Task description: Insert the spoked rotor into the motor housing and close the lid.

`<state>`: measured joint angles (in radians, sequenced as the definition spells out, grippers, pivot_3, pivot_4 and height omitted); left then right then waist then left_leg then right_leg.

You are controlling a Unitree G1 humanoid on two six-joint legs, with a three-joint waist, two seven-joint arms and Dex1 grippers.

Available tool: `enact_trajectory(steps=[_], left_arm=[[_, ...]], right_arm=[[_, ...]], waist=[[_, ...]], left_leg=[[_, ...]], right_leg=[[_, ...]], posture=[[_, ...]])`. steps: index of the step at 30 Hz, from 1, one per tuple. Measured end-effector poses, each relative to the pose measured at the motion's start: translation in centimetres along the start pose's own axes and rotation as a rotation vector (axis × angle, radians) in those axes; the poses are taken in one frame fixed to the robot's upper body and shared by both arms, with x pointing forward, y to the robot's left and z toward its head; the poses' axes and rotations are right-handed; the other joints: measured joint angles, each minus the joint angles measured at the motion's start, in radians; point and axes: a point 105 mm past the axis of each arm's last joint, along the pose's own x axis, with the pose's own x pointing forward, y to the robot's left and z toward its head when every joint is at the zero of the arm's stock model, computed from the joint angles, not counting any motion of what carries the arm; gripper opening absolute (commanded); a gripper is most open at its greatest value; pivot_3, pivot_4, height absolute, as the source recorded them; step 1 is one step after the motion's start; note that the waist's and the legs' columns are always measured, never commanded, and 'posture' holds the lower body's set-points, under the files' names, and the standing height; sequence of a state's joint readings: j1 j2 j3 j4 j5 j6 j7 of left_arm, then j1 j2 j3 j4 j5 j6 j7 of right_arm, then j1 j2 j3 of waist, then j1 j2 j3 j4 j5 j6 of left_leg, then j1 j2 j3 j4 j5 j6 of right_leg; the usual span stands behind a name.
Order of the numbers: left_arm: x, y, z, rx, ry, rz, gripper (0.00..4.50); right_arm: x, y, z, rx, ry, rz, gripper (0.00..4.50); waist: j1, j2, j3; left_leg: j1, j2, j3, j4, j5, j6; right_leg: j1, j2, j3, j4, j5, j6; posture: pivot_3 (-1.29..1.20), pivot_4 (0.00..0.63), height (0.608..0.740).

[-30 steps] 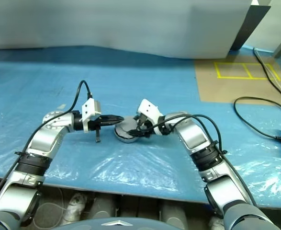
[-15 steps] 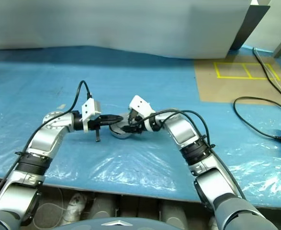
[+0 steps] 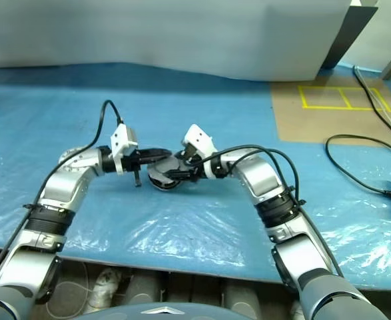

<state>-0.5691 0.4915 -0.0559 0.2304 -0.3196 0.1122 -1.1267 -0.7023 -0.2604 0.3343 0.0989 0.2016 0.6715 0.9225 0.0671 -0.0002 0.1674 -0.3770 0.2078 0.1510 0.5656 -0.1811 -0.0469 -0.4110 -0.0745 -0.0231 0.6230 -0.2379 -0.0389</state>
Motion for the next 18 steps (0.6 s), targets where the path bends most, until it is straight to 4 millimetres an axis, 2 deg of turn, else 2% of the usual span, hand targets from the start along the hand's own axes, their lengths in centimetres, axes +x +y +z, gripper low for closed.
enact_trajectory(steps=[3, 7, 12, 18], left_arm=[[-0.1, 0.6, 0.8, -0.005, -0.024, 0.02, 0.0], [-0.7, 1.4, 0.3, -0.037, -0.015, 0.061, 0.0], [-1.8, 3.1, 0.9, -0.029, -0.02, 0.134, 0.0], [-1.9, 3.1, 0.8, -0.038, -0.02, 0.14, 0.0]], right_arm=[[0.4, -0.4, -0.7, -0.034, 0.045, -0.018, 2.97], [0.1, -1.0, -1.9, -0.08, 0.104, -0.039, 2.97], [1.0, -0.8, -1.8, -0.099, 0.096, -0.055, 2.97], [1.8, -0.8, -1.5, -0.08, 0.091, -0.068, 2.97]], waist=[[0.001, 0.0, 0.0], [0.002, 0.0, 0.0], [-0.002, 0.0, 0.0], [-0.003, 0.0, 0.0]], left_leg=[[-0.001, -0.001, 0.0, 0.0, 0.0, 0.0], [-0.002, 0.0, 0.0, 0.0, 0.0, 0.0], [-0.001, 0.0, -0.001, 0.0, 0.0, 0.0], [0.0, 0.0, 0.0, 0.001, 0.0, 0.0]], right_leg=[[0.0, -0.001, 0.0, -0.001, 0.0, 0.0], [0.0, 0.0, -0.001, -0.001, 0.0, 0.0], [0.0, 0.0, -0.001, 0.0, 0.0, 0.0], [0.0, 0.0, 0.0, 0.0, 0.0, 0.0]], posture=[[0.0, 0.15, 0.74], [0.0, 0.15, 0.74], [0.0, 0.15, 0.74], [0.0, 0.15, 0.74]])
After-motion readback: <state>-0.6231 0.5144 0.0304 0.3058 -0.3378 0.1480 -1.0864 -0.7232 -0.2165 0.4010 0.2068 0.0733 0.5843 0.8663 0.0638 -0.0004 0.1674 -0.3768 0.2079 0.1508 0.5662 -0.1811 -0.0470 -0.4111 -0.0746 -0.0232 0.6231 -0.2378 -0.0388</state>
